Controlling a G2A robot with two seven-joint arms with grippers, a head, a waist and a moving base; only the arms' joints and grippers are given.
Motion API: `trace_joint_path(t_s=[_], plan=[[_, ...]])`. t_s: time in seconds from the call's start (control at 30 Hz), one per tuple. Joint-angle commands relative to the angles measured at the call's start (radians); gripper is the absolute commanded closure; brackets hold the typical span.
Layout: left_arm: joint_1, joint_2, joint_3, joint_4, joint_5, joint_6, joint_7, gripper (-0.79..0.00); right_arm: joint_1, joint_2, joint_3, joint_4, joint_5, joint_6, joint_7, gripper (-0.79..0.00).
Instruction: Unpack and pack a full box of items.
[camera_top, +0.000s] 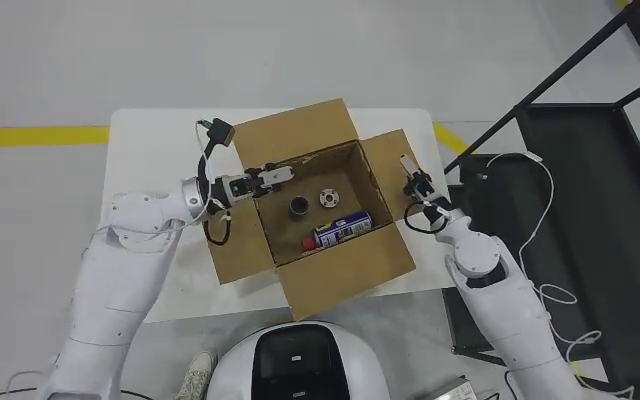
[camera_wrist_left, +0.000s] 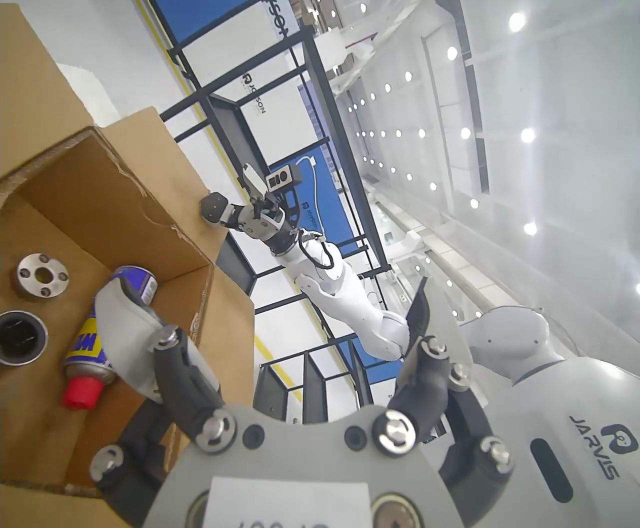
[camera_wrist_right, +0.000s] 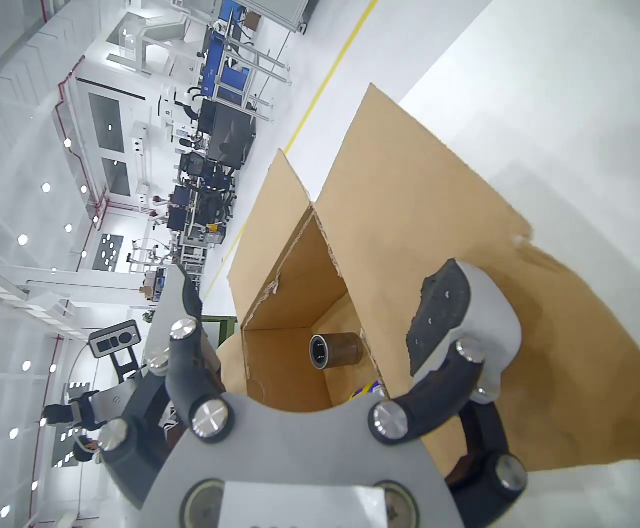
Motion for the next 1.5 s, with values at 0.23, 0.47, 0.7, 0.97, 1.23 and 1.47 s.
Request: trace_joint_path(t_s=[0.23, 0.47, 0.7, 0.97, 1.23, 1.47], plan=[[0.040, 0.031, -0.113, -0.003, 0.036, 0.068, -0.022, -0.785, 0.029, 0.002, -0.007, 0.057, -0.070, 0.038, 0.109, -0.785], [0.061, 0.050, -0.186, 0.021, 0.044, 0.083, -0.017, -0.785, 0.022, 0.000, -0.025, 0.063, -0.050, 0.036, 0.212, -0.785], [0.099, 0.067, -0.255, 0.014, 0.043, 0.087, -0.008, -0.785, -0.032, -0.001, -0.016, 0.007, 0.016, 0.048, 0.271, -0.785], [0.131, 0.083, -0.315, 0.009, 0.021, 0.093, -0.012, -0.785, -0.049, -0.010, -0.056, -0.031, 0.067, 0.060, 0.300, -0.785], [0.137, 0.097, -0.334, 0.044, 0.014, 0.092, -0.058, -0.785, -0.043, -0.015, -0.074, -0.038, 0.048, 0.040, 0.285, -0.785], [0.144, 0.118, -0.411, 0.090, -0.094, 0.062, -0.187, -0.785, -0.095, -0.003, -0.003, -0.154, -0.080, 0.025, 0.228, -0.785]])
